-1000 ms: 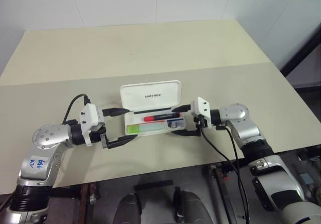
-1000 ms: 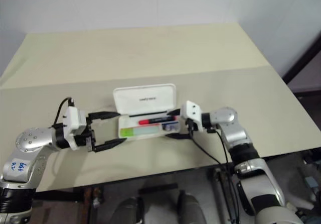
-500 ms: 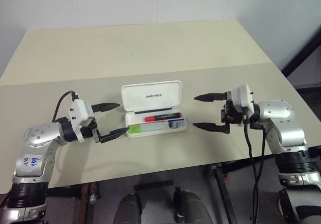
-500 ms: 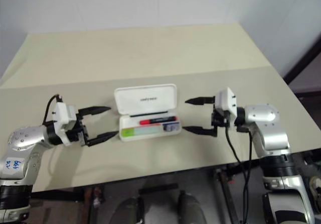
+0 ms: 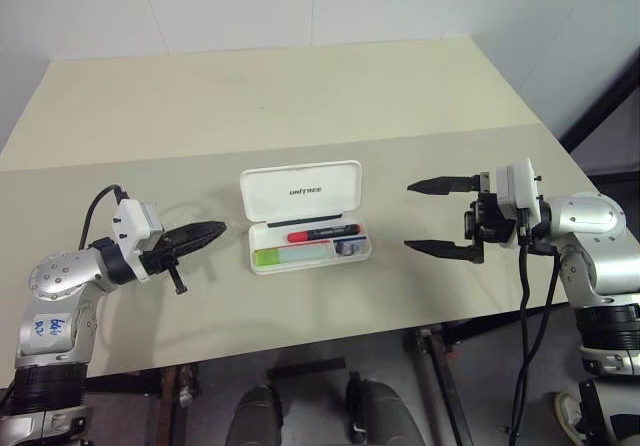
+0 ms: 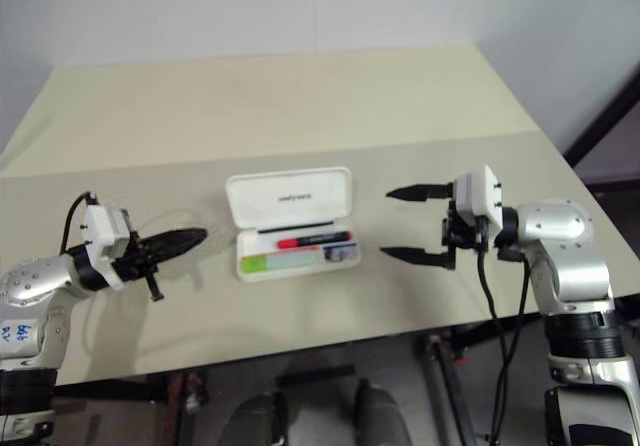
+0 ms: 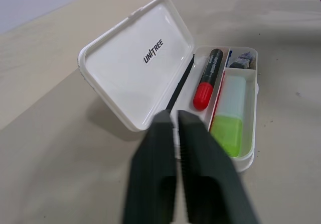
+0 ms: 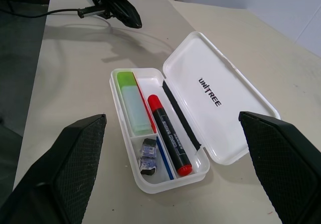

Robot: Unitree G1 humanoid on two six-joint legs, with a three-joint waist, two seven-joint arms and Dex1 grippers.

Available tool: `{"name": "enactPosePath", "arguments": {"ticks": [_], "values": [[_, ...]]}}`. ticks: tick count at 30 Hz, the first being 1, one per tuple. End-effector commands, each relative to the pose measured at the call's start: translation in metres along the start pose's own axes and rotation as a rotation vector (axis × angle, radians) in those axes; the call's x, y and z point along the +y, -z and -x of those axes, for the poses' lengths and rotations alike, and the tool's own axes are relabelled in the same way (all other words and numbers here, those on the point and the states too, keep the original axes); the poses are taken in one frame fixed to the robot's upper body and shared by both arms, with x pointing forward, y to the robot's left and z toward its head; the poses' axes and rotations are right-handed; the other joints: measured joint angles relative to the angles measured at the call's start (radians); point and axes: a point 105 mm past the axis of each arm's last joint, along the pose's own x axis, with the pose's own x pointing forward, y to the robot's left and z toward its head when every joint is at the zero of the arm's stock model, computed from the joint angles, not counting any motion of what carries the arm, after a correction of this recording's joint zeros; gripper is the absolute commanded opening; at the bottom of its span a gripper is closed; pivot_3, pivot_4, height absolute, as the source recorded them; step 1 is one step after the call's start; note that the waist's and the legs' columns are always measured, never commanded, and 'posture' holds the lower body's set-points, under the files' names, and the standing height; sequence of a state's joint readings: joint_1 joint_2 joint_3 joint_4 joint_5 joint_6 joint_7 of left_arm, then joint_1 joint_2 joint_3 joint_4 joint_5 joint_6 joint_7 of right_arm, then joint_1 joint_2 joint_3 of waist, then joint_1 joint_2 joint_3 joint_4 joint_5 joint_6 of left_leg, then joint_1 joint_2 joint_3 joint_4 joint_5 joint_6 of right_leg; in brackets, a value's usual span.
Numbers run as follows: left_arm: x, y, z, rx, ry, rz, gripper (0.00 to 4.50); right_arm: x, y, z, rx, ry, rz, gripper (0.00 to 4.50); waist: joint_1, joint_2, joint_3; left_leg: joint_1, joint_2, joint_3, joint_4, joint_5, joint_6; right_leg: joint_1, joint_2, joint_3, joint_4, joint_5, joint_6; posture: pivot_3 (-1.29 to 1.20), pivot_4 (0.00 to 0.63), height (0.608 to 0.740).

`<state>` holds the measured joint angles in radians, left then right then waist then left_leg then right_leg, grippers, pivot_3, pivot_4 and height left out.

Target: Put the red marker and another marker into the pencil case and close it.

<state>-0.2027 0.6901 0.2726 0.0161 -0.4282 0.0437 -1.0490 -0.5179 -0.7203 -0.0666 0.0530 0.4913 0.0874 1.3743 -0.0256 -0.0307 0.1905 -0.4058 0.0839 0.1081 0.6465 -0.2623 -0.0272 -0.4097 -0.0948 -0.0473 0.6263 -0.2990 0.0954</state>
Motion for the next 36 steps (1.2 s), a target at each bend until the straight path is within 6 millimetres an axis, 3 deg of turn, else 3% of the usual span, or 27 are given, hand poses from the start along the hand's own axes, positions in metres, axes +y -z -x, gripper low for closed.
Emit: {"name": "enactPosePath", "arguments": {"ticks": [1,10,12,14,27,36], "values": [[0.004,-0.007,0.005,-0.016,-0.013,-0.033,0.02,0.001,-0.010,0.003,-0.012,-0.008,0.043,4.50,0.000,0.000,0.000,0.000,0.000,0.000,0.000,0.000,0.000,0.000,0.000,0.000,0.000,0.000,0.000,0.00,0.150,0.740],[0.004,-0.007,0.005,-0.016,-0.013,-0.033,0.02,0.001,-0.010,0.003,-0.012,-0.008,0.043,4.50,0.000,0.000,0.000,0.000,0.000,0.000,0.000,0.000,0.000,0.000,0.000,0.000,0.000,0.000,0.000,0.00,0.150,0.740],[0.034,0.000,-0.030,-0.083,-0.233,0.078,0.02,-0.007,-0.005,0.008,0.033,0.037,0.070,4.50,0.010,0.002,0.000,0.000,0.000,0.000,0.000,0.000,0.000,0.000,0.000,0.000,0.000,0.000,0.000,0.00,0.150,0.740],[0.048,0.000,-0.054,-0.117,-0.323,0.127,0.02,-0.010,-0.002,0.009,0.053,0.056,0.083,4.50,0.034,0.002,0.000,0.000,-0.002,-0.001,0.002,0.001,0.002,0.001,-0.001,0.000,0.001,0.002,0.002,0.00,0.150,0.740],[0.056,-0.005,-0.079,-0.116,-0.337,0.119,0.02,-0.004,0.002,0.010,0.056,0.086,0.070,4.50,0.028,0.000,-0.001,-0.001,-0.001,0.007,0.003,0.003,-0.002,0.000,-0.001,0.002,-0.005,0.007,0.007,0.00,0.150,0.740],[0.056,-0.013,-0.113,-0.102,-0.247,0.089,0.02,-0.001,0.001,0.005,0.044,0.109,0.066,4.50,0.028,0.000,-0.001,-0.001,-0.001,0.008,0.003,0.001,0.002,-0.001,-0.001,0.002,-0.005,0.007,0.007,0.00,0.150,0.740]]}}
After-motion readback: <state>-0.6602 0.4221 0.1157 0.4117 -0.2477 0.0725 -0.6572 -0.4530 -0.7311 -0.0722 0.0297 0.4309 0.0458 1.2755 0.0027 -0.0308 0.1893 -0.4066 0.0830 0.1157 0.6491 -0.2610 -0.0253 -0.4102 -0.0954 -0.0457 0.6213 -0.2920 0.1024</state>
